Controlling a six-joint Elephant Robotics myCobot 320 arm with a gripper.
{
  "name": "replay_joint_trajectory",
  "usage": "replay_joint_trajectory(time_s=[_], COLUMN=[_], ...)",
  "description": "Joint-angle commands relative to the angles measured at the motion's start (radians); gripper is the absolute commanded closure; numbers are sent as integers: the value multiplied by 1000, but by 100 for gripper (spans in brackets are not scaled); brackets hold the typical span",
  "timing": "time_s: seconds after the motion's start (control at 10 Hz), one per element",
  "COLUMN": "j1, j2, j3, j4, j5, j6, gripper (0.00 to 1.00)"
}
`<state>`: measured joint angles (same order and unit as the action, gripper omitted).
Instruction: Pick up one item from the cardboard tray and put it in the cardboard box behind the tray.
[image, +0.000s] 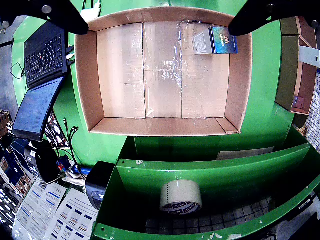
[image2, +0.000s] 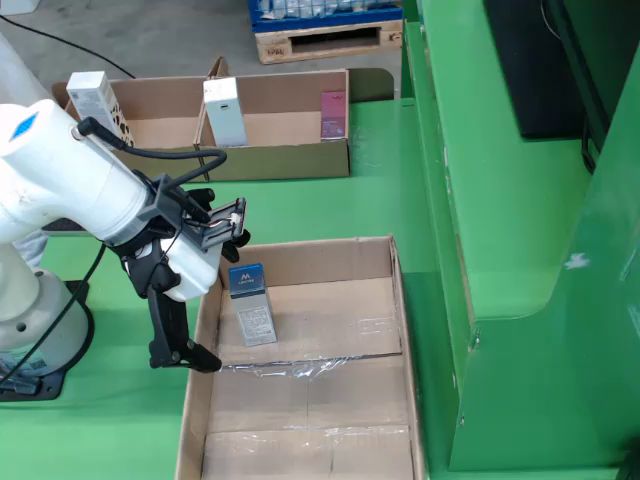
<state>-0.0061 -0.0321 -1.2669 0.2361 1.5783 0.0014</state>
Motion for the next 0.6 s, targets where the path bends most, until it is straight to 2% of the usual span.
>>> replay_joint_trajectory(time_s=[0.0,0.5], j1=[0,2], j2=[15,-7], j3=[24,50], j4=[12,-15], j5=[-1,8], j6=[-1,-10], gripper=[0,0])
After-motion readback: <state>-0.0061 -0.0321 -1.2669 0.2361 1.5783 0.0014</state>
